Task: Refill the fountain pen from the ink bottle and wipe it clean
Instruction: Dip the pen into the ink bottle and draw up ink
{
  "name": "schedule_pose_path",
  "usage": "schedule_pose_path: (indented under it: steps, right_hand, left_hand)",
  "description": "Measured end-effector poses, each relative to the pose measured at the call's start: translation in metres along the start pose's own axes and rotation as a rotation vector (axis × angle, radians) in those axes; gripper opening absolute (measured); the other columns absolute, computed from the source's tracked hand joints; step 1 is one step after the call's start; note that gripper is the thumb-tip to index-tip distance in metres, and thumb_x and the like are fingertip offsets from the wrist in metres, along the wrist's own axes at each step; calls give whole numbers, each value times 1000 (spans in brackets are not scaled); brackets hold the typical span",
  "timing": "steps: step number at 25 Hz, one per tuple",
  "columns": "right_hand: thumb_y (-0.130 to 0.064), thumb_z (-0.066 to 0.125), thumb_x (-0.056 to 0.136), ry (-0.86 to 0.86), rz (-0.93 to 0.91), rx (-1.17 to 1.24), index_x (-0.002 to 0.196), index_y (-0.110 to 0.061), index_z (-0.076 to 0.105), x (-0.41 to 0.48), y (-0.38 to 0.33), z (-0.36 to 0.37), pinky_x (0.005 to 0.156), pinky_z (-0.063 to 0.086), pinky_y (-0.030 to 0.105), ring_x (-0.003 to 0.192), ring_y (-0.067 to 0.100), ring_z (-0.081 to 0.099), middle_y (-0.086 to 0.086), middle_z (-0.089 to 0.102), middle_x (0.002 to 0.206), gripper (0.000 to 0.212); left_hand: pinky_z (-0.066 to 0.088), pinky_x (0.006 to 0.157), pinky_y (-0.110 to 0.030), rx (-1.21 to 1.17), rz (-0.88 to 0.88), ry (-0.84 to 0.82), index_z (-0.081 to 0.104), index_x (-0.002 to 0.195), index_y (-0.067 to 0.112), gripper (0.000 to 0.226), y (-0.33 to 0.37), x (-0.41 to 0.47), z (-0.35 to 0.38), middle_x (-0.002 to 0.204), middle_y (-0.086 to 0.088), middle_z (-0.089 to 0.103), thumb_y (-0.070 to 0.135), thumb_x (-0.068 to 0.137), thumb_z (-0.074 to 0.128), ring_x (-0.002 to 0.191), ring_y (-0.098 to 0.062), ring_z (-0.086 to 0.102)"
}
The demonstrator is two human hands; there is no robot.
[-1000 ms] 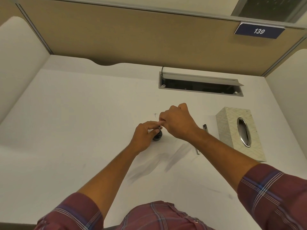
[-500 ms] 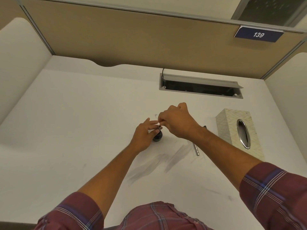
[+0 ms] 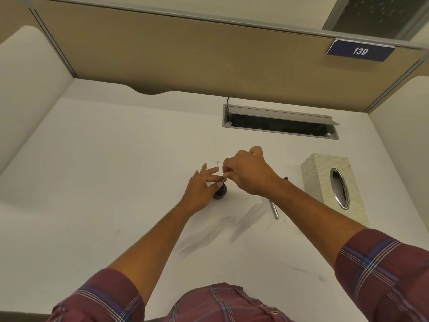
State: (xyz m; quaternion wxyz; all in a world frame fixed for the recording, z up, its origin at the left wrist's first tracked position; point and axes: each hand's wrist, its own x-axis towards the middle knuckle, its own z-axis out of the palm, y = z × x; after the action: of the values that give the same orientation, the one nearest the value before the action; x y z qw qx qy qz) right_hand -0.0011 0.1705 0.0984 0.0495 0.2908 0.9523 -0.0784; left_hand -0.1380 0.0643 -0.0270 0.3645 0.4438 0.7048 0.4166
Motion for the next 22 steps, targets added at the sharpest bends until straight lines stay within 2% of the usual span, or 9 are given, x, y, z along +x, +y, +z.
schedule_pose_path:
  steps: [3, 6, 8, 10, 12, 17, 20, 22]
  right_hand:
    - [-46, 51, 102, 3, 19, -34, 98, -30, 65, 1, -2, 0, 101, 29, 47, 99, 18, 57, -7, 61, 86, 21]
    - [-48, 53, 101, -5, 37, 12, 114, -31, 65, 2, -3, 0, 105, 28, 47, 109, 19, 59, -4, 72, 102, 24]
    - [-40, 58, 100, -10, 23, 55, 122, -32, 63, 1, -3, -1, 107, 27, 46, 115, 19, 57, -5, 73, 112, 24]
    - [-34, 60, 101, -2, -7, 12, 117, -32, 65, 1, -3, -2, 106, 27, 45, 112, 18, 56, -5, 71, 110, 17]
    - [-36, 57, 101, 18, -18, -45, 108, -30, 66, 1, -2, -1, 105, 27, 46, 109, 18, 57, -6, 70, 102, 12]
    - [-51, 45, 103, -2, 40, -61, 107, -29, 66, 3, -4, 1, 106, 27, 50, 109, 19, 58, -4, 72, 101, 31]
    - [-43, 55, 101, -7, 26, 37, 120, -32, 64, 2, -1, 0, 108, 25, 49, 117, 19, 56, -5, 73, 110, 24]
    - [-35, 58, 101, -12, -5, 10, 118, -32, 64, 2, 0, -1, 107, 25, 47, 116, 19, 55, -6, 71, 110, 18]
  left_hand:
    - [2, 133, -54, 8, -13, 0, 81, 123, 22, 25, 2, -1, 1, 163, 0, 53, 18, 105, 64, 165, -24, 17]
    - [2, 133, -54, 8, -24, 9, 80, 125, 21, 25, 3, -2, 0, 163, -1, 53, 19, 104, 65, 165, -24, 17]
    - [2, 133, -53, -11, -31, 11, 80, 124, 21, 25, 2, -2, -2, 163, -1, 52, 20, 104, 66, 165, -23, 16]
    - [2, 133, -54, -14, -29, 13, 82, 122, 21, 23, 1, -2, -2, 163, -2, 53, 19, 104, 67, 166, -24, 15]
    - [2, 133, -54, -4, -22, 8, 82, 122, 21, 24, 1, -1, 0, 163, -1, 53, 19, 104, 66, 166, -25, 15]
    - [3, 133, -56, 14, -20, 7, 81, 123, 21, 25, 1, -1, 0, 163, 0, 53, 19, 104, 65, 165, -25, 16]
    - [2, 133, -52, -6, -34, 14, 80, 124, 21, 25, 4, -2, -2, 163, -1, 53, 19, 104, 66, 165, -24, 15]
    - [0, 133, -52, -4, -25, 9, 80, 122, 22, 24, 4, -2, -2, 163, -2, 52, 17, 104, 65, 166, -24, 15]
